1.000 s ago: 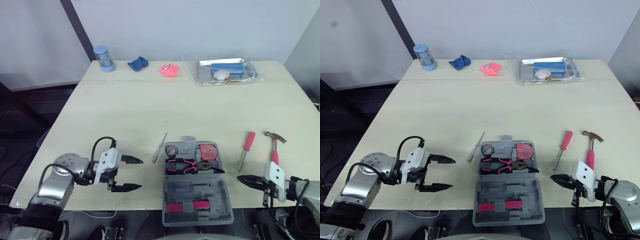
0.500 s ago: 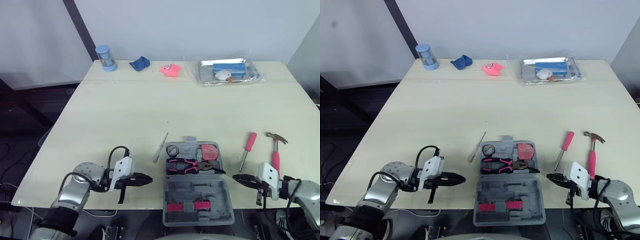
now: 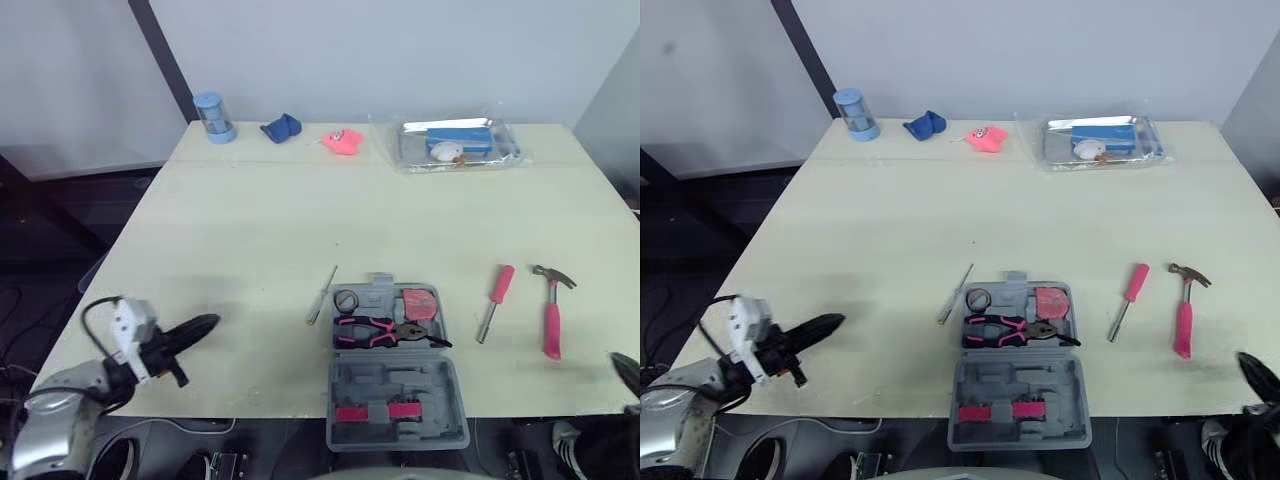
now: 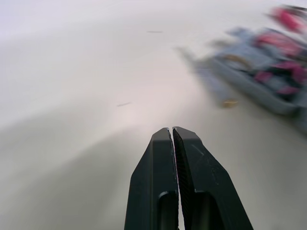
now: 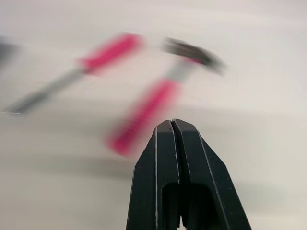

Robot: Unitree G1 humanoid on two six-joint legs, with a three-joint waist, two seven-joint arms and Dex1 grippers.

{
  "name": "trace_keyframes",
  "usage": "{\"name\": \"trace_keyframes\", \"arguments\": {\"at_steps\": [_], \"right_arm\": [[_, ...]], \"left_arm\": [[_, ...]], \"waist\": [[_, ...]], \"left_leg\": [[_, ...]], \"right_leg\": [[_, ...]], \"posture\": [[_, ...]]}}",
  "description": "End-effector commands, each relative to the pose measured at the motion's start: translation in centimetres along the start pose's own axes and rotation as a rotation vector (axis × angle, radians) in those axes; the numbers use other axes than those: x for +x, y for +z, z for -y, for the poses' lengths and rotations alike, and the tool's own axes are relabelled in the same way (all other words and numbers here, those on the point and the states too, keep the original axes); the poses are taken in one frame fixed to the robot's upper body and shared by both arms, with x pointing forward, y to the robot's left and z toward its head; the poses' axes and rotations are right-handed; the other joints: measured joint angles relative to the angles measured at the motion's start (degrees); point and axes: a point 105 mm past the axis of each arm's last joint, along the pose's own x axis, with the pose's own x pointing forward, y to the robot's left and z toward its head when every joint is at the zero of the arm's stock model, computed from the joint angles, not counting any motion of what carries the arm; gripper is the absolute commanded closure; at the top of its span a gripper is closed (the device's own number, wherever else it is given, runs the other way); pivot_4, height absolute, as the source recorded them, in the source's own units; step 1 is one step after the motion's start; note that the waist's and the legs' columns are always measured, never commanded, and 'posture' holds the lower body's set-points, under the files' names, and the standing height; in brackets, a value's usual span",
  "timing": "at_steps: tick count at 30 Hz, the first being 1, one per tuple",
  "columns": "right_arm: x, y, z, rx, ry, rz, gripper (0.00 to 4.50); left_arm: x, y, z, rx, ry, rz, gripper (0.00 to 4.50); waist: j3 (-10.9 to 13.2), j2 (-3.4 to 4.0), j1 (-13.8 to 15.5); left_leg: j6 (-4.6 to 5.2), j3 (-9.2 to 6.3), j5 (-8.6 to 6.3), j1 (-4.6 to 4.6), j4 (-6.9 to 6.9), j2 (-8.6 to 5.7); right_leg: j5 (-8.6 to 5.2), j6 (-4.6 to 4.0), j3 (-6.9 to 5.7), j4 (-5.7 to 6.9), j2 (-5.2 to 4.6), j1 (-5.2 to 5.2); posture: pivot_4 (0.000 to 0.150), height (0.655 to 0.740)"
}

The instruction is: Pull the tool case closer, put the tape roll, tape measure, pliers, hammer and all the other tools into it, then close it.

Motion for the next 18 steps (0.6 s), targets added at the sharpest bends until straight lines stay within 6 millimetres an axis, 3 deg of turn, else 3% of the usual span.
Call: {"name": "trace_keyframes", "arguments": {"at_steps": [1,7,11,13,16,18], "right_arm": [[-0.6,0.9,1.4,-0.002,-0.078,0.049,4.5],[-0.3,0.7,1.5,-0.003,-0.063,0.023,4.5],[0.8,1.6,-0.9,-0.03,0.089,0.028,4.5],[1.5,2.0,-3.8,-0.088,0.249,0.012,4.5],[2.2,2.2,-9.6,-0.181,0.571,-0.029,4.5],[2.5,2.2,-11.8,-0.241,0.699,-0.053,4.5]], "left_arm": [[-1.0,0.3,-0.8,0.002,0.055,0.021,4.35],[-1.4,-0.9,-0.5,0.034,0.023,-0.038,4.35],[-0.6,-1.4,1.2,0.084,-0.094,-0.088,4.35],[0.2,-1.6,2.5,0.148,-0.185,-0.129,4.35],[2.4,-2.0,5.1,0.287,-0.372,-0.183,4.35],[3.7,-1.8,6.3,0.328,-0.461,-0.185,4.35]], "waist": [[0.0,0.0,-0.1],[-0.04,0.06,-0.28],[-0.07,0.12,-0.23],[-0.08,0.15,-0.24],[-0.1,0.15,-0.21],[-0.1,0.16,-0.07]], "left_leg": [[0.0,0.0,0.0,0.0,0.0,0.0],[0.0,0.05,0.0,0.03,-0.04,0.02],[0.0,0.07,0.0,0.02,-0.04,0.02],[0.0,0.06,0.0,0.02,-0.06,0.02],[0.0,0.06,0.0,0.02,-0.09,0.03],[0.0,0.06,0.0,0.02,-0.08,0.03]], "right_leg": [[-0.01,-0.03,0.0,0.01,0.0,0.0],[-0.06,-0.12,0.07,0.0,-0.03,-0.01],[-0.08,-0.16,0.08,-0.01,-0.1,0.0],[-0.09,-0.17,0.07,-0.01,-0.1,-0.02],[-0.09,-0.17,0.08,-0.01,-0.1,-0.02],[-0.08,-0.17,0.07,-0.01,-0.11,-0.01]], "posture": [[0.15,0.74],[0.15,0.74],[0.15,0.74],[0.15,0.74],[0.15,0.74],[0.15,0.74]]}}
